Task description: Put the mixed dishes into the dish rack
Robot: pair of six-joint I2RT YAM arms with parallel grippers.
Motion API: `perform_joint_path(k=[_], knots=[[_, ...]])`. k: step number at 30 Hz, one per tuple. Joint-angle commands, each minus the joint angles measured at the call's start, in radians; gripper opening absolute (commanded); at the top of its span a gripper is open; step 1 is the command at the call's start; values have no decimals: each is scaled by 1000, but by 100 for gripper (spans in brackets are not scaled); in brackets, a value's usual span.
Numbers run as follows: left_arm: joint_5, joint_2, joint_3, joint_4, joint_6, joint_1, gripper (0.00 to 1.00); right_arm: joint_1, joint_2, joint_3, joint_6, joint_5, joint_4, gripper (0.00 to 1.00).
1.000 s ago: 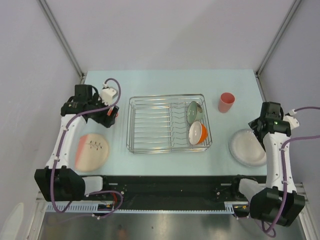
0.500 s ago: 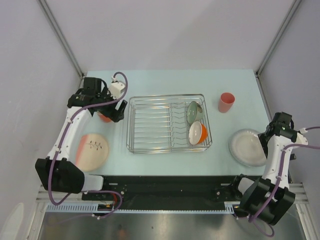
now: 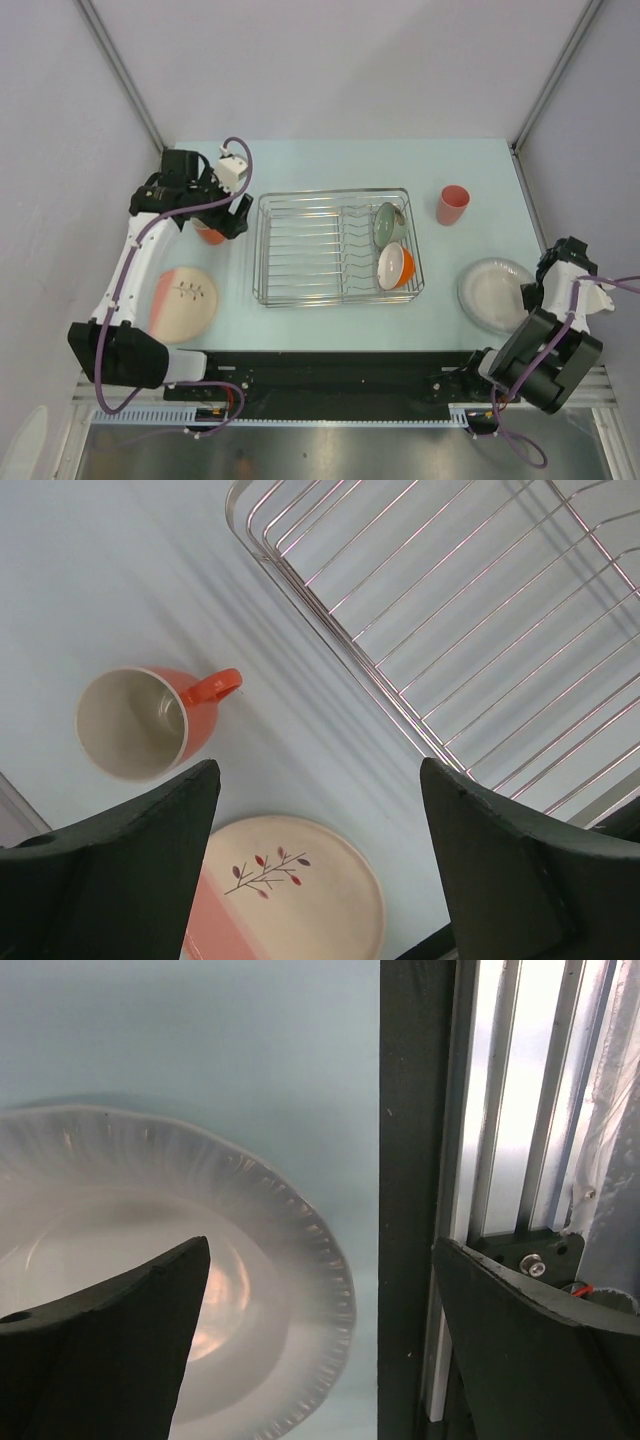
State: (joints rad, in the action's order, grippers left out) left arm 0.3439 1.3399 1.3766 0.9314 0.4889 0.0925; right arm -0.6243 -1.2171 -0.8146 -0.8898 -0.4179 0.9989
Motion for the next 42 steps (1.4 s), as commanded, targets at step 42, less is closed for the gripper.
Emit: perform_joint_path(k=[42], knots=[[26, -71, 16, -8, -36, 4, 87, -43, 108, 397, -32, 568, -614, 76]])
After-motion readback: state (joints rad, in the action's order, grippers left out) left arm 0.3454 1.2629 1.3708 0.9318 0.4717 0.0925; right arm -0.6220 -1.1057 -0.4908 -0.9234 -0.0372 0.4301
